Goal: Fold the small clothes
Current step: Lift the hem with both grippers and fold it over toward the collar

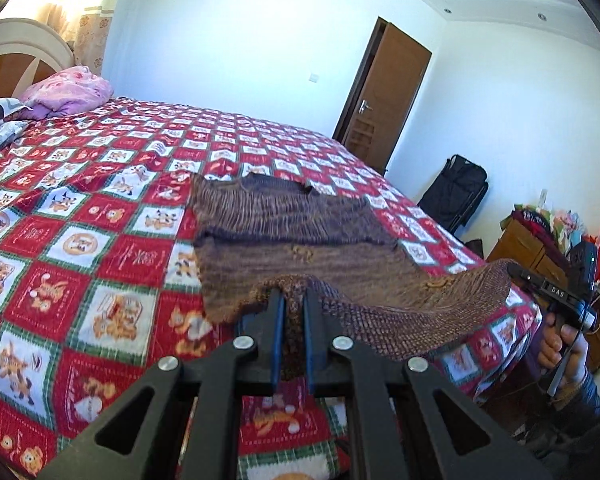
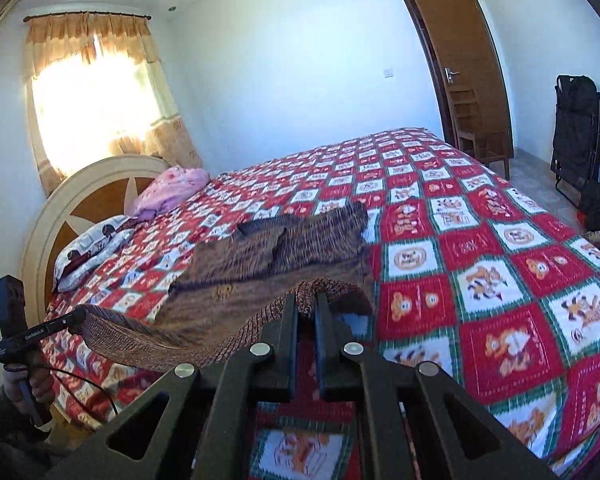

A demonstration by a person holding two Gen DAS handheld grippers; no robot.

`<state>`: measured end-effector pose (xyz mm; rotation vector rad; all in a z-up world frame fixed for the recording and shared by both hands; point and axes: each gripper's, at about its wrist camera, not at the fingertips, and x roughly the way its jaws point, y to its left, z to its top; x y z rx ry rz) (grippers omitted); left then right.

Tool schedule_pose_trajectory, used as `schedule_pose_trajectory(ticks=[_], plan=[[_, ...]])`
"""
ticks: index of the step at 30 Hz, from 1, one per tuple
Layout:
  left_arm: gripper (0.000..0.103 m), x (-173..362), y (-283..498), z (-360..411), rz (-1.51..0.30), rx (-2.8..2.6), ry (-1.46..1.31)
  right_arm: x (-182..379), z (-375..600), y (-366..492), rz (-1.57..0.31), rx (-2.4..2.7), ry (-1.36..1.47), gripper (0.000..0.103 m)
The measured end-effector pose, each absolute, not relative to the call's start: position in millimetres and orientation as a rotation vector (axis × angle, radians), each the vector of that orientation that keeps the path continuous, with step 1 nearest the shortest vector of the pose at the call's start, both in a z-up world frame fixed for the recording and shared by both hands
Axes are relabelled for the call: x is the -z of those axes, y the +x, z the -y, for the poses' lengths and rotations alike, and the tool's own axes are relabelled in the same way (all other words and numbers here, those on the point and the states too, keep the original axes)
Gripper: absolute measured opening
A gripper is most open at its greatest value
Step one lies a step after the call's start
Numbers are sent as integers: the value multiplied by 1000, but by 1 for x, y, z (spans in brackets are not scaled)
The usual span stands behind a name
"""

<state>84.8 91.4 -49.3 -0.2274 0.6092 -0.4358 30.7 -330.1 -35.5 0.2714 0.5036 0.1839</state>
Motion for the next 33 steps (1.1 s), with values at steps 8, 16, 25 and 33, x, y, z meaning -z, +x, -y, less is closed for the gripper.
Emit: schedule_pose_trajectory(ticks=[8, 16, 25, 33], plan=[[9, 40, 109, -96, -596, 432, -273, 22, 325, 60, -484, -180, 255, 7], [9, 33, 138, -95, -595, 431, -278, 14, 323, 93, -480, -174, 244, 6], [9, 31, 181, -99, -601, 411, -302, 1, 322, 146, -484, -171, 212, 6], [9, 27, 224, -102, -609, 387, -297, -10, 317, 194, -485, -167, 207, 7]])
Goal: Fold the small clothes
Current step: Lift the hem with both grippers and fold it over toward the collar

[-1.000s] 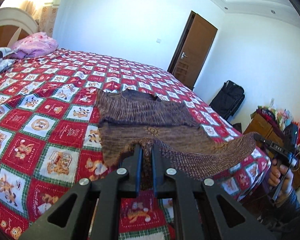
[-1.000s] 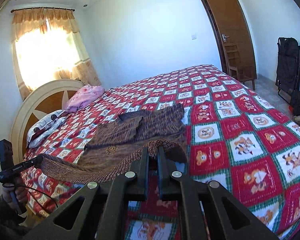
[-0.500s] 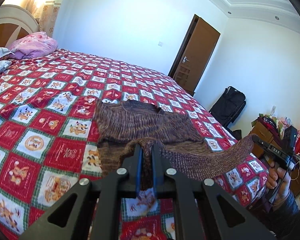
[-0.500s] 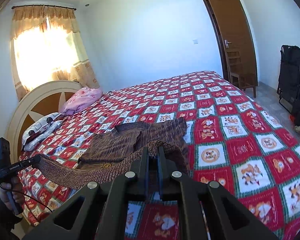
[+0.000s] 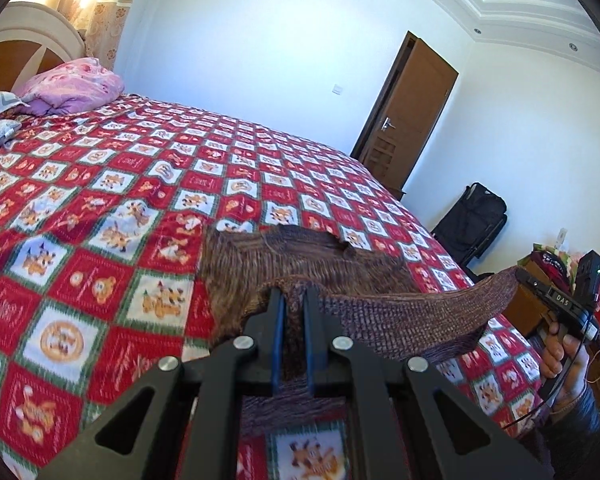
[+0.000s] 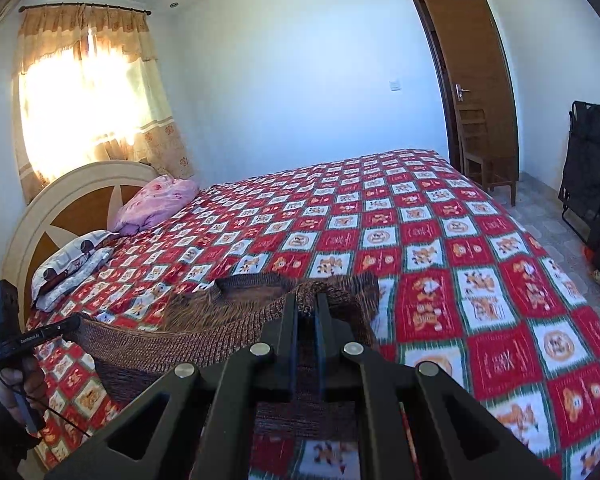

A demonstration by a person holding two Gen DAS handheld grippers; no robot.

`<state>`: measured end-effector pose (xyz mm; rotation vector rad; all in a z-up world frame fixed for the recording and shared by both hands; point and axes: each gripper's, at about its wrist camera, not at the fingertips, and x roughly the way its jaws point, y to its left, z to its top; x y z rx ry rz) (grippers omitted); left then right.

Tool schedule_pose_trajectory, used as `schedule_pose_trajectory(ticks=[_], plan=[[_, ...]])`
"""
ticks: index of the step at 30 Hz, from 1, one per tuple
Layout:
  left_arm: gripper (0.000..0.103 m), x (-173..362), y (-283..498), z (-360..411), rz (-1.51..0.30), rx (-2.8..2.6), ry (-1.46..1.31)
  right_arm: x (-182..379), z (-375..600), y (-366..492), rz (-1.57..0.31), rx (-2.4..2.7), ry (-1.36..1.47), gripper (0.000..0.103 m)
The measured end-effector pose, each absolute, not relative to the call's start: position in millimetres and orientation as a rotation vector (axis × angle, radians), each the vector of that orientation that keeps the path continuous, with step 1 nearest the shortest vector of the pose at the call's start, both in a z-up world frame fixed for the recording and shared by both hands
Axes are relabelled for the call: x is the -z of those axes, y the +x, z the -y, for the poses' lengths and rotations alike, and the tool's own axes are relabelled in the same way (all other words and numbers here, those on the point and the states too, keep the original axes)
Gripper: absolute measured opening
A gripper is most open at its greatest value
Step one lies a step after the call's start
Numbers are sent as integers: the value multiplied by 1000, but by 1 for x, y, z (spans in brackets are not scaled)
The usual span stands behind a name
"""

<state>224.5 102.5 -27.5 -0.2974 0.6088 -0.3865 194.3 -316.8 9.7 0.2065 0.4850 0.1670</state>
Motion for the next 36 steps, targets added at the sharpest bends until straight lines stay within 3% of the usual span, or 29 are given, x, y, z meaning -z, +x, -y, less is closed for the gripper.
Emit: schedule_pose_trajectory(ticks=[15, 30, 35, 36], plan=[[9, 37, 315, -99, -646, 345, -318, 4, 313, 288, -545, -107, 203, 6], [10, 94, 395, -91, -779, 294, -316, 78, 313, 409, -758, -51, 181, 7], [17, 106, 415, -98, -800, 232, -372, 99, 315, 447, -786, -30, 189, 12], [28, 107, 418, -103, -805, 222, -394, 100, 315, 450, -783, -18, 186, 19]])
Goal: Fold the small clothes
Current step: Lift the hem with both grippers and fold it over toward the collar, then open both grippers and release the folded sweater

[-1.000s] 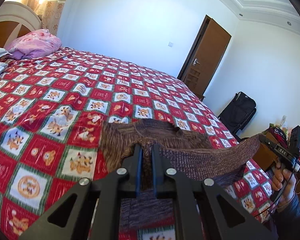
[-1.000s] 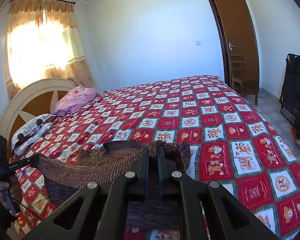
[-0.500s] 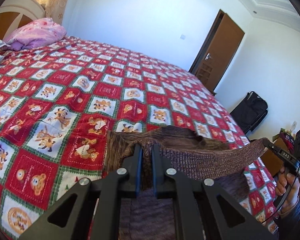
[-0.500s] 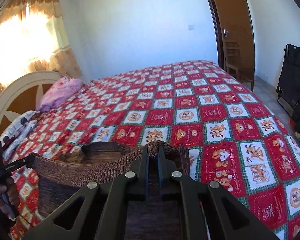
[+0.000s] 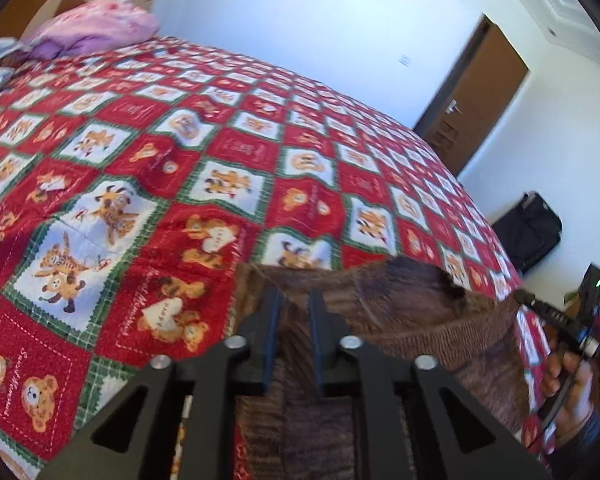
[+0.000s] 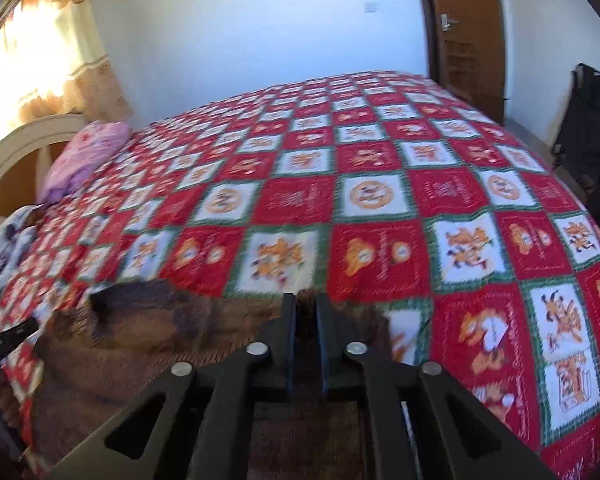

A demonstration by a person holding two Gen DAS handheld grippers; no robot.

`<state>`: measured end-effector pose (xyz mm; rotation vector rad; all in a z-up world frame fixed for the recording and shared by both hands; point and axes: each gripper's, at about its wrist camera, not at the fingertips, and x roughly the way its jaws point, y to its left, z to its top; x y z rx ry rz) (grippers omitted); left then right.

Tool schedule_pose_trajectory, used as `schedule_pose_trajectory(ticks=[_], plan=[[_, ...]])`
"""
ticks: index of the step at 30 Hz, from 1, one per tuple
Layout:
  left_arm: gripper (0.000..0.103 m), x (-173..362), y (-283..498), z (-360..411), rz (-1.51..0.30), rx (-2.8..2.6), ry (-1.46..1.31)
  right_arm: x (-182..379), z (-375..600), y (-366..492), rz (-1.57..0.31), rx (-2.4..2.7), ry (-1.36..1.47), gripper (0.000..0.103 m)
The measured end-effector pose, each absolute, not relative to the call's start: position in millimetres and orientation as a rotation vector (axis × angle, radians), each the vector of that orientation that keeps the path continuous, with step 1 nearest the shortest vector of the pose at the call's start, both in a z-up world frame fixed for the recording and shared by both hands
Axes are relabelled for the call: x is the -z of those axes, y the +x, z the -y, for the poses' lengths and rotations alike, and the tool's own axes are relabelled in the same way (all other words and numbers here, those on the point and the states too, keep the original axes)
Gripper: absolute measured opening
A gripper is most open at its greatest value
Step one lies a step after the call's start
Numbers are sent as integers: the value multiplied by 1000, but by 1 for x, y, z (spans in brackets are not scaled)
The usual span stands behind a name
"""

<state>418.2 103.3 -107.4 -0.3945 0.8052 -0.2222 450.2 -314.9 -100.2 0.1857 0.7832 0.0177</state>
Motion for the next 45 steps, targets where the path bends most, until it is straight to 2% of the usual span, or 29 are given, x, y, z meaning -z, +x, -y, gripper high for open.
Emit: schedule_pose_trajectory(ticks=[1, 3, 6, 10, 17, 23, 30, 39, 45], plan=[[47, 108, 419, -107, -807, 209, -406, 102, 316, 455, -783, -16, 185, 38], [62, 107, 417, -115, -781, 161, -419, 105, 319, 458, -781, -15, 200, 64], [62, 106, 404, -119, -789, 147, -360, 104, 324, 451, -758, -26, 213, 64], [77, 108, 372, -108, -801, 164, -151, 104, 327, 423, -802, -67, 207, 64], [78, 124, 361, -72, -840, 161, 159, 129, 273, 410, -1016, -239, -15, 64], [78, 119, 403, -63, -823, 64, 167, 138, 240, 448, -1011, -185, -126, 64], [78, 102, 430, -94, -796, -58, 17, 110, 274, 476, -866, -31, 54, 64], [78, 117, 389, -111, -823, -95, -39, 105, 333, 408, -826, -8, 142, 64], [78, 110, 350, -95, -800, -12, -70, 118, 322, 353, -863, -145, 112, 64]])
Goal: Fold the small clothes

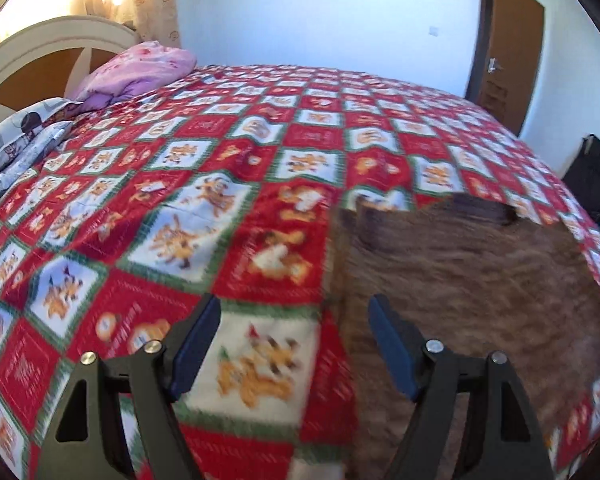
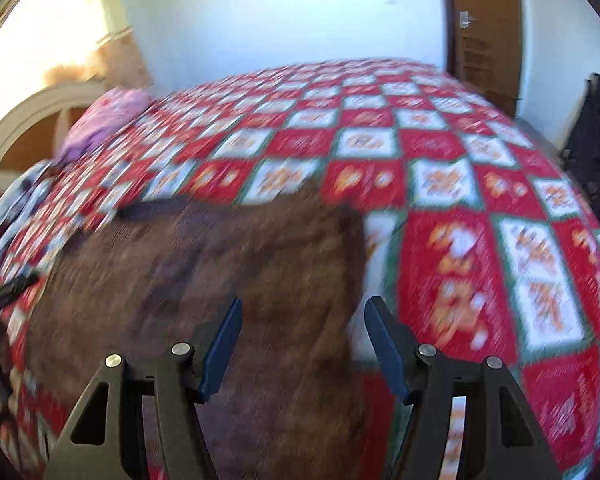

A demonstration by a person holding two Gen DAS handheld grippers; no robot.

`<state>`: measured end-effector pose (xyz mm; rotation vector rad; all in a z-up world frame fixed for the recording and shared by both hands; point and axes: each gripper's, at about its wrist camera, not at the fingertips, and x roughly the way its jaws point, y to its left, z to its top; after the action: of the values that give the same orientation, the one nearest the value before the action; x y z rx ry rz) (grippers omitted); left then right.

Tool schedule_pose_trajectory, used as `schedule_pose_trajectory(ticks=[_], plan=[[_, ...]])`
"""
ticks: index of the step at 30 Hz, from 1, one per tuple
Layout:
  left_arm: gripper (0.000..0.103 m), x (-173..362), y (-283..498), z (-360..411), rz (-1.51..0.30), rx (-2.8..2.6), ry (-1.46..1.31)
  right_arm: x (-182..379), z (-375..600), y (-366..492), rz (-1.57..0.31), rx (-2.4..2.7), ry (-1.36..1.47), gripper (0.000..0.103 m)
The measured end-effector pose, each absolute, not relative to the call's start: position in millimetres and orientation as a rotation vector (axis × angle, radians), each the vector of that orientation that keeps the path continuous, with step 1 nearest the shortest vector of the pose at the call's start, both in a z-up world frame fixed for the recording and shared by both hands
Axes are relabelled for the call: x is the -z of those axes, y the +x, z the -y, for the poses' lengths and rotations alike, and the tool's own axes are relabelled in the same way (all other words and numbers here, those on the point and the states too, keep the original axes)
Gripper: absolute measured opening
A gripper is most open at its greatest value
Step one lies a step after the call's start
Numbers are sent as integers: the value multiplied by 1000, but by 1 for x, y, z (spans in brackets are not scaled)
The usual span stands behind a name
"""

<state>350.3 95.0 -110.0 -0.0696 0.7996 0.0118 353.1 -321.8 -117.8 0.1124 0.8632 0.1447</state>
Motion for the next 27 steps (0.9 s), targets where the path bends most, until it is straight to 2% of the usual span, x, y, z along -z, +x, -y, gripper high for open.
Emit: schedule_pose_trajectory(ticks=[8, 10, 15, 18, 22, 24, 27], plan=[[80, 131, 319, -64, -810, 32, 81, 156, 324, 309, -1023, -118, 37, 65], [81, 137, 314, -64, -811, 33, 84, 153, 327, 302, -1013, -121, 39, 65], [88, 140, 311, -73, -807, 21, 21, 125, 323, 289, -891, -100, 27, 65], [88, 141, 309, -80, -807, 19, -21, 113, 316, 287, -842, -124, 46, 65], [95, 142, 304, -96, -804, -16, -74, 129, 304, 290, -923, -155, 12, 64], [96, 142, 300, -106, -803, -16, -118, 146, 303, 290, -1007, -168, 16, 65], [96, 145, 296, -121, -809, -45, -158, 154, 299, 277, -993, -160, -36, 65]])
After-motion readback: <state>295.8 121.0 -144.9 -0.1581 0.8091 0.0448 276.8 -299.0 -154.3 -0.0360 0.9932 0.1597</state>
